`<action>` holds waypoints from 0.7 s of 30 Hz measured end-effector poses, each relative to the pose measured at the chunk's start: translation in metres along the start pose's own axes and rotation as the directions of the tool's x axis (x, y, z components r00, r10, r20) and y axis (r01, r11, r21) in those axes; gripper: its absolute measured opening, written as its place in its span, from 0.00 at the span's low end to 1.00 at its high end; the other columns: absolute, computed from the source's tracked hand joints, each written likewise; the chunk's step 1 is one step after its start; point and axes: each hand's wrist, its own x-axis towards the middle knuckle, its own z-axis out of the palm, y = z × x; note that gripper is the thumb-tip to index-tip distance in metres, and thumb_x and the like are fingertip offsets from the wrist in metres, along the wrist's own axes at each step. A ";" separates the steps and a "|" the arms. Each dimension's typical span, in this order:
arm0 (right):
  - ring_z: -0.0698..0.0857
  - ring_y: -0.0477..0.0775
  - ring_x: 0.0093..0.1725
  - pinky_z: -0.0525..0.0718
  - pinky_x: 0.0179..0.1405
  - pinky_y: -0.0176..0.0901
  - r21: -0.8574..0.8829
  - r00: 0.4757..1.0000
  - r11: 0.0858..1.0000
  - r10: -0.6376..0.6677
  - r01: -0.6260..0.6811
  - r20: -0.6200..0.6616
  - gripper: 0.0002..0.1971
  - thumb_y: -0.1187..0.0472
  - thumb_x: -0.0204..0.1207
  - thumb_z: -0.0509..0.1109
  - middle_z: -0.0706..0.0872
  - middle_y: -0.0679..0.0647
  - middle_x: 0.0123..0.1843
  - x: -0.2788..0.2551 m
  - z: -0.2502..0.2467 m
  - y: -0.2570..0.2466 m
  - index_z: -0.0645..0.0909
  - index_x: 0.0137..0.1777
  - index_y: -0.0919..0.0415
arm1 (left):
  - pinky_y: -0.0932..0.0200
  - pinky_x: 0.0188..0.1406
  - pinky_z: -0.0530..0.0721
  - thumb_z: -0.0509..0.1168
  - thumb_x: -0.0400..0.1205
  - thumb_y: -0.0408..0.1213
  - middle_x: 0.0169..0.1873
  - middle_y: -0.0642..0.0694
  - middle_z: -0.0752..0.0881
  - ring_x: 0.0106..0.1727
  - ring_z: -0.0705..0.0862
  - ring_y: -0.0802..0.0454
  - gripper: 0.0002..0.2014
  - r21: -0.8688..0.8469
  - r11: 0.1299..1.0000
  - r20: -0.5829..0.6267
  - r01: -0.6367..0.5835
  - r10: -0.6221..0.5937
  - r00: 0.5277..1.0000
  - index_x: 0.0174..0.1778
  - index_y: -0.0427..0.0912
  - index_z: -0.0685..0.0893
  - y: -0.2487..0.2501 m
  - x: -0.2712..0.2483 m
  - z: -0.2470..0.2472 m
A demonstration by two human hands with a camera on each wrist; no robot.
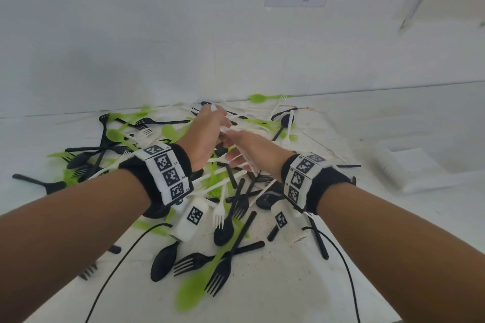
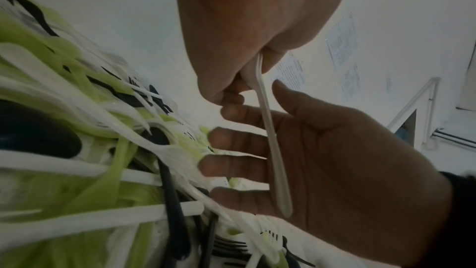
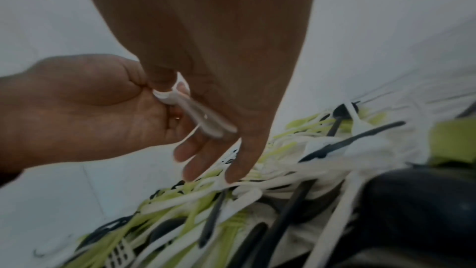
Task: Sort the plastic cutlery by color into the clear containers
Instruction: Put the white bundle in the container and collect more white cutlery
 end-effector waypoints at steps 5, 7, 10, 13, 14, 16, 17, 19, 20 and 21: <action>0.74 0.46 0.33 0.72 0.39 0.43 0.001 0.995 0.999 -0.043 0.043 -0.096 0.25 0.44 0.92 0.50 0.76 0.46 0.36 -0.012 -0.011 0.007 0.83 0.53 0.61 | 0.51 0.40 0.86 0.54 0.79 0.22 0.53 0.42 0.79 0.47 0.81 0.44 0.16 0.048 0.996 0.071 -0.076 0.073 0.995 0.54 0.38 0.82 0.002 0.006 0.014; 0.80 0.46 0.47 0.73 0.55 0.51 -0.382 0.966 0.923 -0.134 0.040 -0.223 0.23 0.44 0.92 0.48 0.81 0.42 0.44 -0.020 -0.036 0.018 0.83 0.55 0.53 | 0.56 0.56 0.89 0.58 0.82 0.20 0.57 0.41 0.83 0.56 0.85 0.47 0.15 0.144 0.983 0.114 -0.113 0.097 0.989 0.57 0.36 0.86 0.000 0.009 0.022; 0.81 0.53 0.57 0.66 0.61 0.58 -0.729 0.904 0.678 -0.251 -0.090 -0.345 0.21 0.38 0.90 0.45 0.81 0.45 0.48 -0.034 -0.081 0.041 0.79 0.60 0.40 | 0.60 0.53 0.89 0.68 0.81 0.23 0.51 0.46 0.89 0.52 0.89 0.52 0.14 0.346 0.898 0.182 -0.271 0.220 0.958 0.57 0.43 0.89 -0.005 0.014 0.042; 0.79 0.55 0.60 0.63 0.62 0.57 -0.798 0.881 0.588 -0.299 -0.133 -0.367 0.20 0.36 0.89 0.46 0.75 0.45 0.51 -0.050 -0.118 0.057 0.77 0.68 0.33 | 0.65 0.48 0.86 0.70 0.82 0.28 0.51 0.50 0.90 0.49 0.91 0.54 0.11 0.496 0.770 0.267 -0.402 0.305 0.914 0.55 0.48 0.89 -0.010 0.018 0.077; 0.78 0.56 0.61 0.63 0.64 0.57 -0.812 0.874 0.565 -0.311 -0.146 -0.374 0.19 0.36 0.89 0.47 0.73 0.45 0.51 -0.055 -0.129 0.062 0.77 0.69 0.32 | 0.67 0.44 0.84 0.69 0.82 0.29 0.50 0.51 0.90 0.47 0.91 0.53 0.10 0.512 0.749 0.288 -0.421 0.312 0.905 0.54 0.48 0.88 -0.012 0.019 0.092; 0.77 0.56 0.63 0.63 0.66 0.58 -0.812 0.861 0.561 -0.324 -0.159 -0.392 0.19 0.37 0.89 0.48 0.72 0.45 0.52 -0.067 -0.151 0.074 0.77 0.70 0.31 | 0.66 0.42 0.81 0.68 0.82 0.28 0.49 0.51 0.89 0.47 0.90 0.50 0.09 0.536 0.724 0.299 -0.434 0.317 0.900 0.52 0.47 0.86 -0.017 0.023 0.123; 0.77 0.56 0.63 0.62 0.68 0.58 -0.803 0.857 0.574 -0.323 -0.160 -0.401 0.19 0.38 0.89 0.49 0.72 0.45 0.53 -0.073 -0.164 0.082 0.77 0.70 0.31 | 0.62 0.42 0.82 0.68 0.82 0.28 0.48 0.51 0.89 0.47 0.90 0.49 0.09 0.540 0.723 0.300 -0.431 0.313 0.901 0.51 0.48 0.86 -0.019 0.025 0.139; 0.77 0.54 0.63 0.60 0.72 0.60 -0.795 0.850 0.587 -0.334 -0.151 -0.408 0.19 0.39 0.90 0.48 0.73 0.44 0.53 -0.086 -0.192 0.098 0.77 0.71 0.31 | 0.54 0.44 0.86 0.70 0.82 0.30 0.48 0.51 0.89 0.48 0.89 0.48 0.07 0.532 0.729 0.305 -0.432 0.311 0.900 0.50 0.49 0.85 -0.023 0.026 0.174; 0.78 0.52 0.63 0.58 0.74 0.61 -0.807 0.846 0.575 -0.358 -0.133 -0.395 0.18 0.41 0.90 0.48 0.74 0.43 0.54 -0.092 -0.208 0.106 0.76 0.72 0.32 | 0.54 0.44 0.85 0.70 0.82 0.31 0.48 0.51 0.89 0.47 0.89 0.48 0.07 0.532 0.725 0.308 -0.437 0.315 0.898 0.49 0.49 0.85 -0.025 0.026 0.194; 0.79 0.51 0.63 0.56 0.76 0.62 -0.829 0.843 0.549 -0.392 -0.108 -0.370 0.18 0.44 0.91 0.49 0.76 0.42 0.55 -0.099 -0.225 0.115 0.75 0.73 0.32 | 0.57 0.43 0.84 0.70 0.82 0.31 0.47 0.51 0.89 0.46 0.89 0.49 0.07 0.535 0.723 0.305 -0.437 0.317 0.898 0.49 0.49 0.85 -0.028 0.026 0.215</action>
